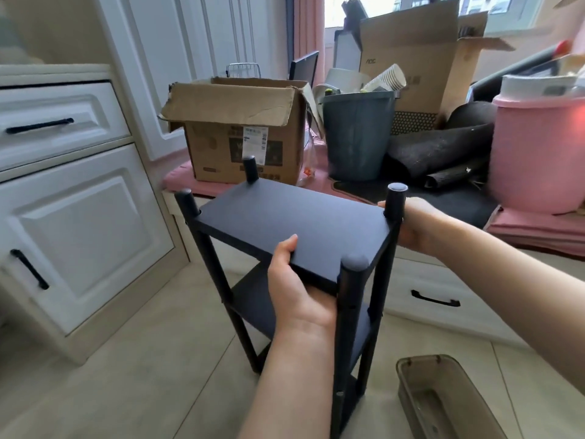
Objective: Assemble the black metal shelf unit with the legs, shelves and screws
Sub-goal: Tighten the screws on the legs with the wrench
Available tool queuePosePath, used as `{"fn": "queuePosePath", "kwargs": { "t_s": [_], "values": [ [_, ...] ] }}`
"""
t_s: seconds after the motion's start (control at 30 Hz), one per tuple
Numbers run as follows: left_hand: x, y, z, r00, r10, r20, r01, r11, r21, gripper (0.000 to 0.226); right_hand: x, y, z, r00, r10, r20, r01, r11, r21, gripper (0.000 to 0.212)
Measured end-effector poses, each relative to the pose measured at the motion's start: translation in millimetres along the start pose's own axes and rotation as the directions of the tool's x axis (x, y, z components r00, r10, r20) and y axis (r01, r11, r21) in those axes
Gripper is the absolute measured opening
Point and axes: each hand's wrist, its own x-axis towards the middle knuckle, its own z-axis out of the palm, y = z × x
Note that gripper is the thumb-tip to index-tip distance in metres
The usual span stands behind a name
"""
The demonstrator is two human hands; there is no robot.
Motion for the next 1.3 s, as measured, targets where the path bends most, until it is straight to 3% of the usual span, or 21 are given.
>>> {"fn": "queuePosePath", "kwargs": {
  "t_s": [0.17,0.33,0.43,0.63,0.83,0.97,1.1,1.3],
  "values": [
    [10.4,-26.7,3.3,0.995,0.076,0.07,-0.076,0.997,-0.011,0.013,-7.7,6.1,-34.0,0.969,-0.191,-0.158,0.157,0.966,-0.204,0.021],
    [24.6,-46.5,-1.1,0.988,0.127,0.086,-0.13,0.991,0.028,0.041,-30.1,18.9,-42.5,0.9,-0.355,-0.253,0.293,0.922,-0.252,0.025],
    [27.8,-53.7,0.0,0.988,0.143,0.065,-0.147,0.987,0.072,0.045,-50.6,30.3,-38.2,0.873,-0.444,-0.204,0.4,0.889,-0.224,0.024],
    [31.3,-62.8,3.3,0.985,0.152,0.078,-0.16,0.981,0.112,0.041,-75.5,56.6,-29.2,0.764,-0.645,-0.009,0.627,0.746,-0.224,0.045],
    [23.9,-74.6,2.7,0.988,0.079,0.132,-0.109,0.965,0.238,0.018,-89.1,40.0,-37.7,0.643,-0.757,-0.114,0.731,0.651,-0.202,0.046],
    [21.3,-85.0,1.6,0.989,0.071,0.13,-0.109,0.941,0.321,0.017,-92.2,31.9,-43.6,0.558,-0.827,-0.061,0.782,0.55,-0.293,0.064],
    [23.6,-91.6,-4.4,0.982,0.114,0.149,-0.164,0.909,0.382,0.032,-91.5,37.5,-47.4,0.585,-0.81,-0.047,0.747,0.561,-0.356,0.07],
    [26.9,-88.2,-13.1,0.977,0.094,0.192,-0.169,0.89,0.424,0.044,-94.5,40.1,-48.8,0.596,-0.801,-0.065,0.752,0.584,-0.306,0.064]
  ]
}}
